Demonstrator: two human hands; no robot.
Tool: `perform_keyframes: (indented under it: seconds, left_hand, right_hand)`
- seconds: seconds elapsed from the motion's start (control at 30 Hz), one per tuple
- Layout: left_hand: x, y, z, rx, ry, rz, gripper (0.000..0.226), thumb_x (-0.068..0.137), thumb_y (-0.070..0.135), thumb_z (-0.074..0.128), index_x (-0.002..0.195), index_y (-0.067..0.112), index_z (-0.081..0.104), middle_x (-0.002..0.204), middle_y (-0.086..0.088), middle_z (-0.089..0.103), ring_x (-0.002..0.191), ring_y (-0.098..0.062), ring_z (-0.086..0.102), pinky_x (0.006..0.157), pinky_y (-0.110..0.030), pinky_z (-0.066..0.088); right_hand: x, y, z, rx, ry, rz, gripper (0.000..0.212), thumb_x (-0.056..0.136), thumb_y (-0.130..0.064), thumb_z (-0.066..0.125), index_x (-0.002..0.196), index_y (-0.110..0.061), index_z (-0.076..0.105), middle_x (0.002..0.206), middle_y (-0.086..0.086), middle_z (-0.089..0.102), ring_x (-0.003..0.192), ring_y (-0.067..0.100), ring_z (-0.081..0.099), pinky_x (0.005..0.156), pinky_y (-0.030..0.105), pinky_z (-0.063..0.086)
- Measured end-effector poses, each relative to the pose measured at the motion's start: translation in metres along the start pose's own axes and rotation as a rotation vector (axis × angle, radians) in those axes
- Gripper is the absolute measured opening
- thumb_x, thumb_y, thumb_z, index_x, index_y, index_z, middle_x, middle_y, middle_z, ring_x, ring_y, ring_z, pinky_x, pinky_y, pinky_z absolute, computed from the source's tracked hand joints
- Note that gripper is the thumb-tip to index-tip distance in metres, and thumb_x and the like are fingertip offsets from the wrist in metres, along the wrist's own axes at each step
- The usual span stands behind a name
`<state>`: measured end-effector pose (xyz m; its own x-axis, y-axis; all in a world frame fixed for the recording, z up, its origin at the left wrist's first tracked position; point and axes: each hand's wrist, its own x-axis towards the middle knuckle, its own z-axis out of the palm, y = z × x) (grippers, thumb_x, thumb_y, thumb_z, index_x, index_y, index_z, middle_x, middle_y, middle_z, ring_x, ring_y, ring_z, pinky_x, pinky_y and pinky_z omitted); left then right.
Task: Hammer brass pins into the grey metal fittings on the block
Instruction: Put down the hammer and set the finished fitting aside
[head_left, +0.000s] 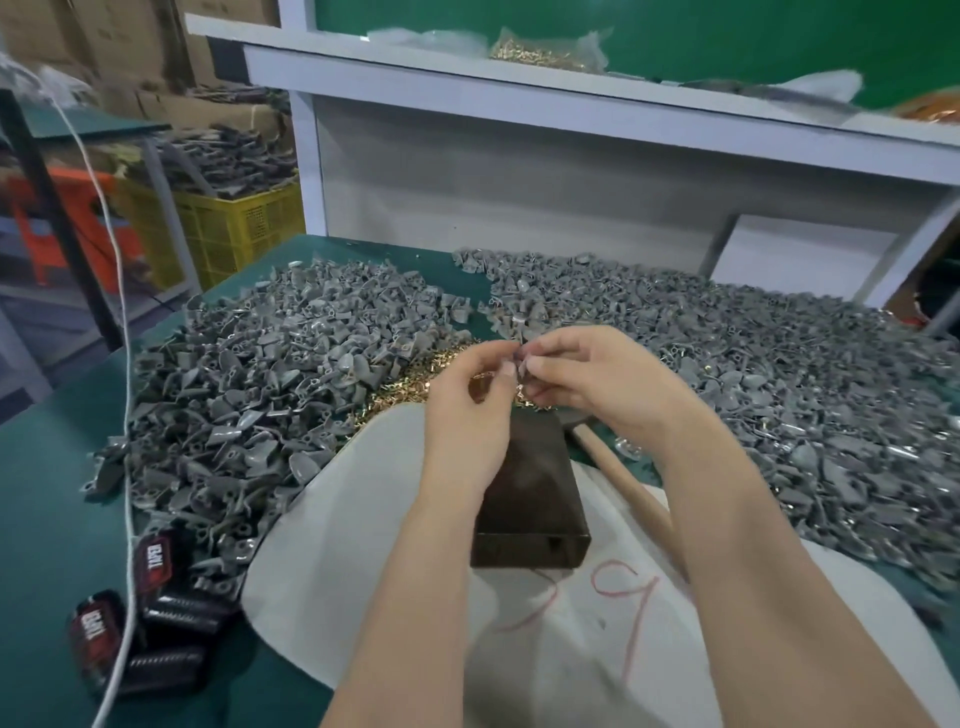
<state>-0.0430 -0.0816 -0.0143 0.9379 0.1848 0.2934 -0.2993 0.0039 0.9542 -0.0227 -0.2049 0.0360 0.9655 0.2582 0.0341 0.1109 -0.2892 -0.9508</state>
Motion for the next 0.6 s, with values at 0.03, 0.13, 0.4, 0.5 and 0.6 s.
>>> perform_keyframes:
  seconds: [0.03, 0.13, 0.4, 0.5, 0.6]
  left_hand:
    - [0.0, 0.0, 0.001, 0.006, -0.028, 0.006, 0.023, 0.092, 0.006, 0.056, 0.093, 0.027, 0.065, 0.098, 0.009, 0.067, 0.094, -0.001, 0.061, 0.083, -0.014, 0.045]
    - [-0.001, 0.0, 0.003, 0.008, -0.07, 0.001, 0.023, 0.089, 0.004, 0.062, 0.085, 0.027, 0.064, 0.093, 0.002, 0.069, 0.09, -0.008, 0.063, 0.083, -0.017, 0.047]
    - [0.002, 0.0, -0.005, -0.15, 0.163, -0.111, 0.011, 0.089, 0.012, 0.064, 0.085, 0.023, 0.064, 0.092, -0.004, 0.068, 0.088, -0.015, 0.063, 0.083, -0.029, 0.052]
    - [0.004, 0.001, -0.012, -0.411, 0.343, -0.198, 0.009, 0.091, 0.011, 0.062, 0.087, 0.019, 0.062, 0.087, -0.001, 0.067, 0.078, -0.006, 0.066, 0.068, -0.015, 0.052]
    - [0.006, 0.0, -0.014, -0.47, 0.409, -0.225, 0.008, 0.09, 0.007, 0.062, 0.093, 0.014, 0.062, 0.088, -0.003, 0.065, 0.077, -0.007, 0.064, 0.065, -0.012, 0.051]
  right_hand:
    - [-0.004, 0.001, -0.003, 0.049, 0.014, 0.016, 0.02, 0.092, 0.004, 0.05, 0.085, -0.008, 0.063, 0.068, 0.004, 0.064, 0.061, 0.009, 0.061, 0.064, 0.019, 0.055]
    - [-0.011, 0.005, -0.002, 0.172, 0.056, 0.069, 0.027, 0.091, 0.01, 0.04, 0.085, -0.005, 0.061, 0.067, 0.006, 0.06, 0.057, 0.011, 0.057, 0.056, 0.018, 0.051]
    - [0.013, 0.018, 0.005, 0.0, 0.243, 0.084, 0.021, 0.09, 0.0, 0.051, 0.108, -0.007, 0.059, 0.085, 0.005, 0.067, 0.069, 0.012, 0.063, 0.072, 0.027, 0.056]
    - [0.036, 0.03, 0.011, -0.654, 0.307, 0.072, 0.017, 0.088, -0.015, 0.059, 0.102, -0.015, 0.068, 0.103, 0.001, 0.068, 0.093, 0.017, 0.063, 0.088, 0.034, 0.051]
    - [0.062, 0.039, 0.027, -0.885, 0.227, 0.176, 0.021, 0.086, -0.024, 0.063, 0.102, -0.011, 0.068, 0.106, 0.007, 0.068, 0.096, 0.025, 0.063, 0.085, 0.035, 0.051]
